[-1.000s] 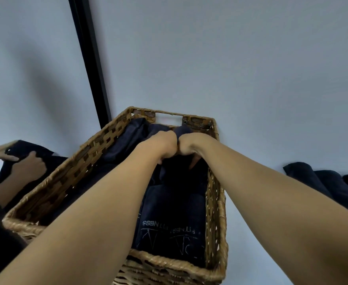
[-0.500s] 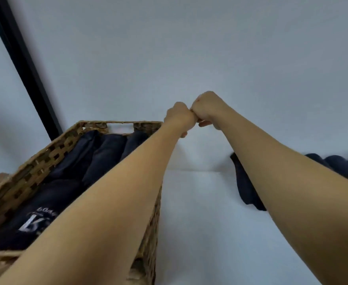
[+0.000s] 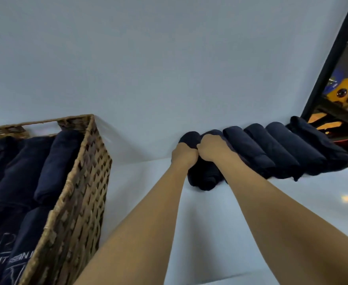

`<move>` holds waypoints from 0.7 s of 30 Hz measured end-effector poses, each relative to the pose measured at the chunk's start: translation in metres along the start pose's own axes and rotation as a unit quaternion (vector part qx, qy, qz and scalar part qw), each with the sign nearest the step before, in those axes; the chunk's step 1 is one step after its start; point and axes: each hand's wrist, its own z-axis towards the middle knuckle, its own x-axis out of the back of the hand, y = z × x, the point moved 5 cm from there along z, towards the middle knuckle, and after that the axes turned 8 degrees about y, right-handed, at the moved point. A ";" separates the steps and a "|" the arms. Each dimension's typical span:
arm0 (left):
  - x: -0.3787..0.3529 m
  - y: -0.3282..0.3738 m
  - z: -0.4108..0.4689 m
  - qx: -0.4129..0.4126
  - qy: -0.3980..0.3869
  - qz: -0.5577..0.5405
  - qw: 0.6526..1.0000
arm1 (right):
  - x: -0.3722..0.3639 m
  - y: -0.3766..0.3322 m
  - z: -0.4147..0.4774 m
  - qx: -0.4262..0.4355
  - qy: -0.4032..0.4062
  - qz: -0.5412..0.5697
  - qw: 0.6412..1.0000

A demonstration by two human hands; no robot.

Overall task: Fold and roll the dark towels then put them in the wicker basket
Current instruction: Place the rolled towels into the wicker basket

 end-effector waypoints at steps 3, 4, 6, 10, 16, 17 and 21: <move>0.004 -0.013 0.001 0.005 -0.001 -0.009 1.000 | -0.012 -0.007 0.001 -0.002 -0.011 0.030 0.999; 0.007 -0.016 0.001 0.008 -0.001 -0.017 1.000 | -0.017 -0.008 0.002 -0.013 -0.016 0.053 0.998; 0.014 -0.020 -0.001 0.005 -0.003 -0.024 1.000 | -0.027 -0.011 0.005 -0.041 -0.043 0.111 0.992; 0.046 -0.008 -0.010 -0.038 0.020 0.028 0.999 | -0.028 -0.030 0.007 -0.056 -0.038 0.241 0.968; 0.168 0.072 -0.043 -0.123 0.038 0.099 0.987 | 0.063 -0.112 -0.024 0.048 0.042 0.387 0.920; 0.196 0.082 -0.054 -0.130 0.053 0.108 0.984 | 0.077 -0.133 -0.033 0.072 0.041 0.412 0.907; 0.296 0.088 -0.077 -0.128 0.120 0.161 0.971 | 0.103 -0.218 -0.066 0.148 -0.003 0.469 0.871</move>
